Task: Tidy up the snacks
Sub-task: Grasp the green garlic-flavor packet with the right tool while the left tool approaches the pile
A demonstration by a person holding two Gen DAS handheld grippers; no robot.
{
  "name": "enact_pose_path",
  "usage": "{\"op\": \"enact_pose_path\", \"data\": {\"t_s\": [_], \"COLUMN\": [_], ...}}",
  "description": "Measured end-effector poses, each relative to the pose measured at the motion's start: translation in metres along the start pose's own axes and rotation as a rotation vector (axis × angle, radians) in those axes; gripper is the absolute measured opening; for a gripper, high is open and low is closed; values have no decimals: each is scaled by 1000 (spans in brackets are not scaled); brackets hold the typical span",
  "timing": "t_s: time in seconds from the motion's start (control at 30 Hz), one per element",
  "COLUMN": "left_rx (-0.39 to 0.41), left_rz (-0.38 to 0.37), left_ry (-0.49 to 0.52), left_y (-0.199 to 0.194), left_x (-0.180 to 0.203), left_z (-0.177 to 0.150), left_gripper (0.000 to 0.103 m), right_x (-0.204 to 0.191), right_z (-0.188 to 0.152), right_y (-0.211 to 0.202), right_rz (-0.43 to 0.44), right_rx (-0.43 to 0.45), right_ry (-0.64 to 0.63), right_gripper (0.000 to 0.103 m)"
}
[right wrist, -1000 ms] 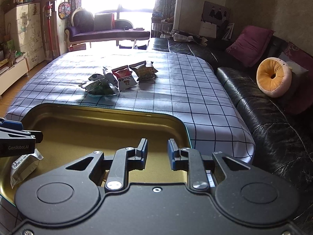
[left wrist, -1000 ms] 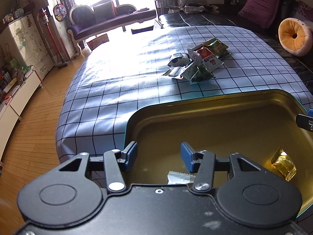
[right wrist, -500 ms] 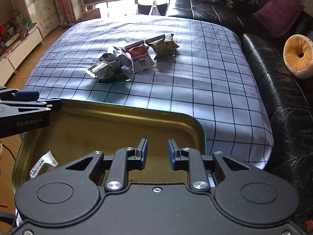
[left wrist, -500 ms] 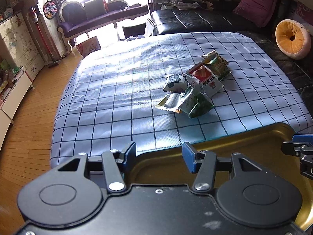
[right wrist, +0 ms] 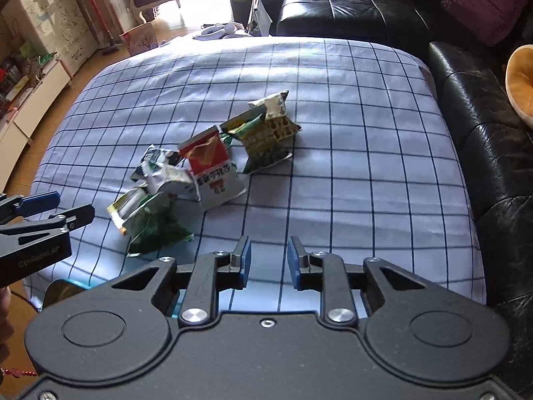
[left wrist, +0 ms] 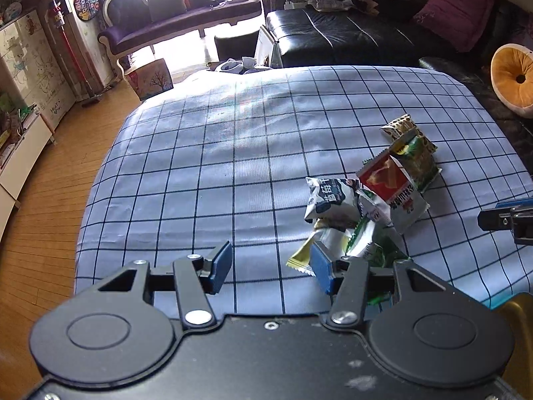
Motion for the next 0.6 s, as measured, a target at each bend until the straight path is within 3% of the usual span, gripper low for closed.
{"op": "enact_pose_path", "data": {"t_s": [0.13, 0.33, 0.6], "left_rx": [-18, -47, -35], "left_rz": [11, -4, -10], "left_ry": [7, -2, 10], "left_y": [18, 33, 36], "left_x": [-1, -5, -11], "left_z": [6, 0, -4], "left_gripper": [54, 54, 54], "right_x": [2, -3, -10], "right_z": [21, 46, 57], "right_y": [20, 40, 60], "right_rz": [-39, -17, -45], "right_rx": [23, 103, 168], "right_ry": [-43, -99, -149], "right_gripper": [35, 35, 35]}}
Point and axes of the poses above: each gripper's, at about its wrist camera, not at the fingertips, and y roughly the way its jaws point, x to its right, z to its top, the point moved 1 cm from there along y, roughly the way its jaws point, and after that the axes turned 10 degrees about -y, right-handed, at the moved point
